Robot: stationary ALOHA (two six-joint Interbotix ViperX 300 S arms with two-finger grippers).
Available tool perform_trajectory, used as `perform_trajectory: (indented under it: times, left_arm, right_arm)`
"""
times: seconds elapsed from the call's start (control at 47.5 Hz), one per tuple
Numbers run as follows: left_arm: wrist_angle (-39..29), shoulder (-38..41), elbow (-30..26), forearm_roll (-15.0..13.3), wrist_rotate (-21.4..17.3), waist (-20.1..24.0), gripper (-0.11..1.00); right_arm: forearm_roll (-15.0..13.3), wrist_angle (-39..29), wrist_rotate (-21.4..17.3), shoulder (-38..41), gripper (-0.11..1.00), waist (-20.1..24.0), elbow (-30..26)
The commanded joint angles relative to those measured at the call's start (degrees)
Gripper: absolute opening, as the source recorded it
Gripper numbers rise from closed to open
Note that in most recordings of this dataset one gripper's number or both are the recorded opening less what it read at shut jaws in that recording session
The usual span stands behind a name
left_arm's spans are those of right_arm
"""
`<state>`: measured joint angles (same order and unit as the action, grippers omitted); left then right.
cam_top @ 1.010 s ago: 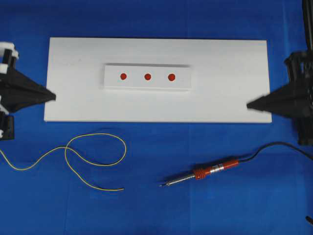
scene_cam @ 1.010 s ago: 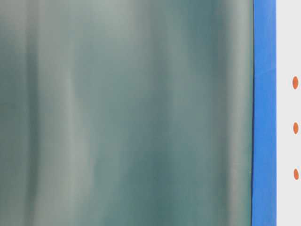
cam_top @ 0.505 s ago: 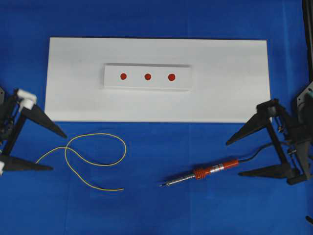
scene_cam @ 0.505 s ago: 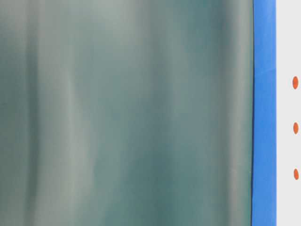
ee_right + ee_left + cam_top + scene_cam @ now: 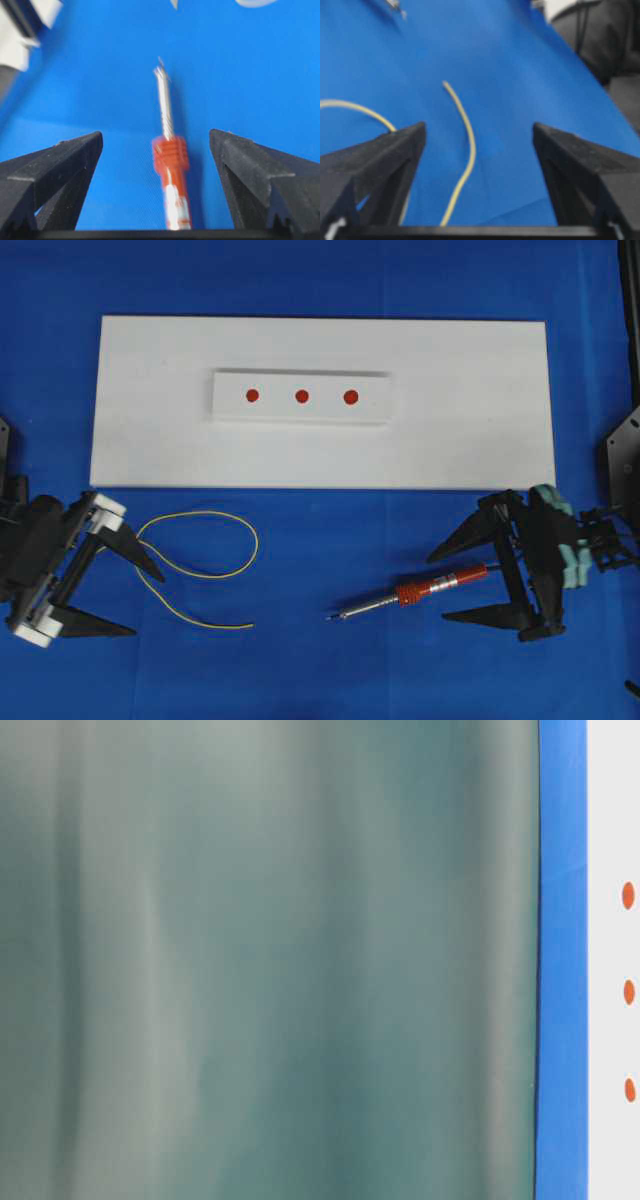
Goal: Touch the tip of the soldering iron to the tip of the solder at the mark.
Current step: 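Grasp the yellow solder wire with left gripper, red-handled iron with right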
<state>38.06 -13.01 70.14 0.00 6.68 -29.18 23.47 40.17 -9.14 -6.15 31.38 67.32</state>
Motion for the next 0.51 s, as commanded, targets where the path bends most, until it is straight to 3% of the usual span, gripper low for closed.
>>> perform_trajectory:
  times: [0.0, 0.147, 0.484]
  left_arm:
    - [5.2, 5.1, -0.9, 0.0, 0.2, -0.2, 0.80]
    - [9.2, 13.9, -3.4, -0.1, 0.7, -0.2, 0.79]
    - [9.3, 23.0, -8.2, -0.1, 0.7, -0.3, 0.78]
  right_arm:
    - [3.3, 3.6, 0.2, 3.6, 0.86, 1.6, -0.3]
    - [6.4, 6.6, 0.2, 9.4, 0.86, 3.3, -1.2]
    - [7.8, 7.1, 0.2, 15.5, 0.79, 3.5, -2.8]
